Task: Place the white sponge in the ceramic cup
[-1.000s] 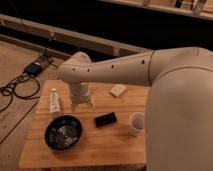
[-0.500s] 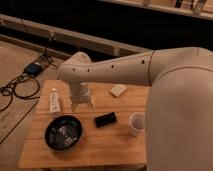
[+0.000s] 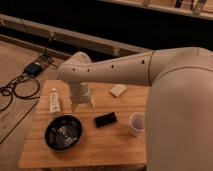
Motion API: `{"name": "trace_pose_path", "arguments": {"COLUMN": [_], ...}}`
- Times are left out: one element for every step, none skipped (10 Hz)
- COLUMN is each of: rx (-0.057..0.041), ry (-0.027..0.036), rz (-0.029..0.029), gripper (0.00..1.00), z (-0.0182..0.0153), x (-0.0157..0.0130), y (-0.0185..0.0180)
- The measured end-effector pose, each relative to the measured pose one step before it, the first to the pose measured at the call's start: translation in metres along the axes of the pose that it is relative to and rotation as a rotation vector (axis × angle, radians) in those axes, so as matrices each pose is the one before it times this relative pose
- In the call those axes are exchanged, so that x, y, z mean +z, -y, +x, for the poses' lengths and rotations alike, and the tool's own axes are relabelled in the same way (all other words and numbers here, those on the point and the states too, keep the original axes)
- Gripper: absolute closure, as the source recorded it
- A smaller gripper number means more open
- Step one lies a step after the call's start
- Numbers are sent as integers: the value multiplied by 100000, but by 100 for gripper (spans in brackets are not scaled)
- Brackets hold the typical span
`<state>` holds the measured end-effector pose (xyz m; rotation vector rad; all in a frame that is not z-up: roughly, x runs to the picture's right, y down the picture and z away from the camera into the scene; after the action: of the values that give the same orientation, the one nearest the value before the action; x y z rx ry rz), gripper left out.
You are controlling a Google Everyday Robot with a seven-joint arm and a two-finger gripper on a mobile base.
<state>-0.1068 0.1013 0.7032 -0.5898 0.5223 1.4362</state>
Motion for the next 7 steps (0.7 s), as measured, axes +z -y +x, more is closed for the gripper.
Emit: {"name": "trace_pose_path", "arguments": {"rx": [5,4,-5,-1,9,122,675], "ry": [0,-2,5,-6,15,96,535], "rz": [3,0,-2,3,-9,-41,5], "gripper": [35,35,35,35,35,35,35], "z": [0,0,-1,1,-5,-74,-469], "x": [1,0,-2,3,-7,-45,-173], "y": [3,1,-3,2,-1,12,204]}}
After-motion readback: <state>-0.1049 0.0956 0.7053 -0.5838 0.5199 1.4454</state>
